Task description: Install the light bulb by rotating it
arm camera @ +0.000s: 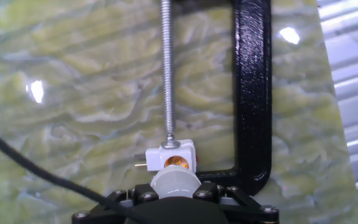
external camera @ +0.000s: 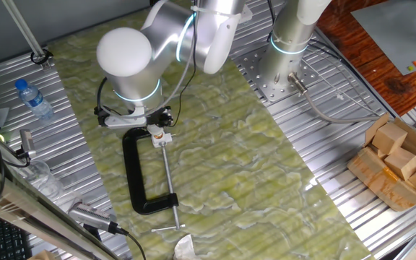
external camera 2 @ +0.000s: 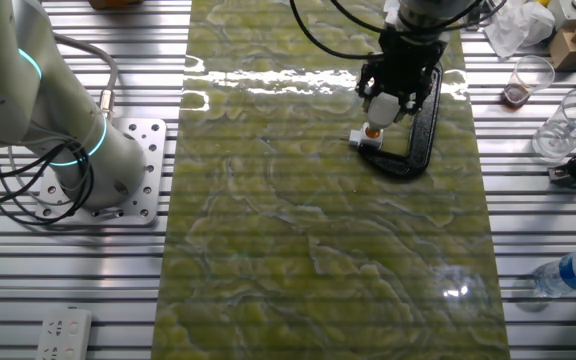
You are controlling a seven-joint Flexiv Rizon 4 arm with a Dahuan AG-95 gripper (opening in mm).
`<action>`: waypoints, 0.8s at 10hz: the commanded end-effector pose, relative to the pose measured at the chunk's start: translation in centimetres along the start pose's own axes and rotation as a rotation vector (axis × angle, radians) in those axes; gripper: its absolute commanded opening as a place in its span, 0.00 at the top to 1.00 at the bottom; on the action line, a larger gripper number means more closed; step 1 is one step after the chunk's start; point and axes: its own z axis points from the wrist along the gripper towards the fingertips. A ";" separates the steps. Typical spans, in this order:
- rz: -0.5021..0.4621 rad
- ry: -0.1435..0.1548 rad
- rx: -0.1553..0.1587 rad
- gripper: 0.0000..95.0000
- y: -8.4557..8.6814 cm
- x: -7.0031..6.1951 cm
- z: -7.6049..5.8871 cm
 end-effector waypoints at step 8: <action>-0.028 -0.009 0.028 1.00 0.0 -0.1 1.1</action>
